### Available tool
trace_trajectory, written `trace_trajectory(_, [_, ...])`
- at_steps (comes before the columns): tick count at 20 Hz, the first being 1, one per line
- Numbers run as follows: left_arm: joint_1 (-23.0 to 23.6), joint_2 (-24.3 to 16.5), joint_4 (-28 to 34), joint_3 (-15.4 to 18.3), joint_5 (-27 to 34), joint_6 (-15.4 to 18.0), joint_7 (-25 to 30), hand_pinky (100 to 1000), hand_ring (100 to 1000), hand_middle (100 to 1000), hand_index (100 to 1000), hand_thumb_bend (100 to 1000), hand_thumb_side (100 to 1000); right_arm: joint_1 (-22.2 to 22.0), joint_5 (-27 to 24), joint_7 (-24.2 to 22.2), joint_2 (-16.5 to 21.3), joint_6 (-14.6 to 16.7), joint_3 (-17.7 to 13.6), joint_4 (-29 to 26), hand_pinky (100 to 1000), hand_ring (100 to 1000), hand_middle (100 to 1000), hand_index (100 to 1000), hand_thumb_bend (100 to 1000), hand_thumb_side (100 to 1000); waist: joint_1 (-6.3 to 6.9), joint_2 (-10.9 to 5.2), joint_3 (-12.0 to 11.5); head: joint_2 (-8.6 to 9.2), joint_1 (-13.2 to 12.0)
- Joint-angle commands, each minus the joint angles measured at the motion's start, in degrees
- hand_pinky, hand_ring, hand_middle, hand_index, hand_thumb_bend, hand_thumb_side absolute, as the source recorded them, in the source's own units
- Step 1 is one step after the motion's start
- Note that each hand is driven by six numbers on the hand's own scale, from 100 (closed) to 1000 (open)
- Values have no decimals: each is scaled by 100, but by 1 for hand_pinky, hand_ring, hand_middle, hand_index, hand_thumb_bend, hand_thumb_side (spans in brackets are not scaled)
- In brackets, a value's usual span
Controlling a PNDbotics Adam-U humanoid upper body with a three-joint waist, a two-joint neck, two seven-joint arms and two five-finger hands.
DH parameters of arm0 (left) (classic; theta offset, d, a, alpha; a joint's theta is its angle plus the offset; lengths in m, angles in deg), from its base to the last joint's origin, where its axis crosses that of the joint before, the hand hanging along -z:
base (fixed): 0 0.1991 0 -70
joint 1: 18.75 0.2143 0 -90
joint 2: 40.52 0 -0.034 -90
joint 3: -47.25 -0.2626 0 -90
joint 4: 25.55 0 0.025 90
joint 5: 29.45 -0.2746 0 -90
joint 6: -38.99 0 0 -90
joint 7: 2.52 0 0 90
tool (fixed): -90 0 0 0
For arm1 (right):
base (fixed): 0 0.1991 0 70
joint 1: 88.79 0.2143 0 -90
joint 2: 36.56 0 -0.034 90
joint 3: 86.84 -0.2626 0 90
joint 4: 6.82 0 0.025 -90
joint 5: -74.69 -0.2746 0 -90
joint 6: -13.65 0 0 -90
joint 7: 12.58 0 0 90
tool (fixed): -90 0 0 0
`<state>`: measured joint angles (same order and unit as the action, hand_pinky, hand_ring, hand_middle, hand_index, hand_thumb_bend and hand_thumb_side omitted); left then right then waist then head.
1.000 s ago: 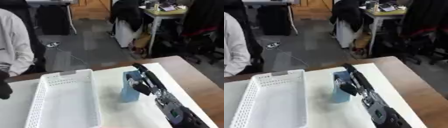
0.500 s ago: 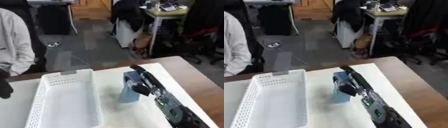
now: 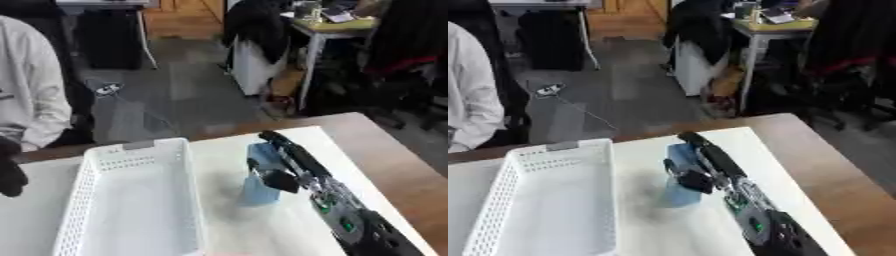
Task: Pick up objects on the table and place them in the box.
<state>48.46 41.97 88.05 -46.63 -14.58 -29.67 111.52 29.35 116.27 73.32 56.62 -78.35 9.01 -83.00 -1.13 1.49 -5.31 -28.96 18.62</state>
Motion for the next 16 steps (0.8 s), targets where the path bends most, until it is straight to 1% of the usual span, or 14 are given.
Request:
trace_trajectory(1, [-96, -38, 100, 22, 29, -2, 3, 536, 479, 715, 863, 777, 950, 74, 128, 7, 151, 50, -13, -11, 961, 1000, 1000, 1000, 299, 784, 8, -40, -5, 49, -37])
trace_trajectory(5, [-105, -35, 100, 20, 32, -3, 3, 536, 479, 715, 863, 776, 950, 62, 225, -8, 176, 79, 2, 115, 951, 1000, 1000, 1000, 301, 782, 7, -40, -9, 50, -49])
trace_trajectory(10, [-106, -30, 100, 26, 31, -5, -1, 536, 479, 715, 862, 777, 950, 70, 184, 147, 171, 93, -31, 266, 874, 1000, 1000, 1000, 279, 768, 9, -33, -10, 14, -70])
trace_trajectory(11, [-106, -29, 100, 26, 30, -4, -1, 536, 479, 715, 862, 777, 950, 74, 155, 180, 174, 95, -33, 290, 887, 1000, 1000, 1000, 285, 769, 10, -32, -11, 17, -69])
trace_trajectory(13, [-107, -29, 100, 26, 28, -3, -2, 536, 479, 715, 862, 777, 950, 78, 103, 231, 183, 108, -29, 336, 806, 1000, 1000, 1000, 269, 765, 10, -33, -11, 25, -66])
trace_trajectory(14, [-107, -29, 100, 26, 28, -3, -3, 537, 479, 715, 862, 776, 951, 79, 74, 248, 189, 115, -26, 363, 632, 944, 1000, 1000, 250, 762, 11, -33, -11, 23, -68])
trace_trajectory(15, [-108, -29, 100, 25, 28, -2, -3, 537, 479, 715, 862, 776, 951, 80, 42, 262, 194, 124, -22, 392, 645, 944, 1000, 1000, 250, 762, 12, -33, -10, 18, -71])
trace_trajectory(16, [-108, -29, 100, 25, 28, -2, -3, 536, 479, 715, 862, 777, 950, 81, 10, 271, 198, 138, -15, 418, 510, 896, 1000, 1000, 246, 753, 12, -33, -10, 16, -70])
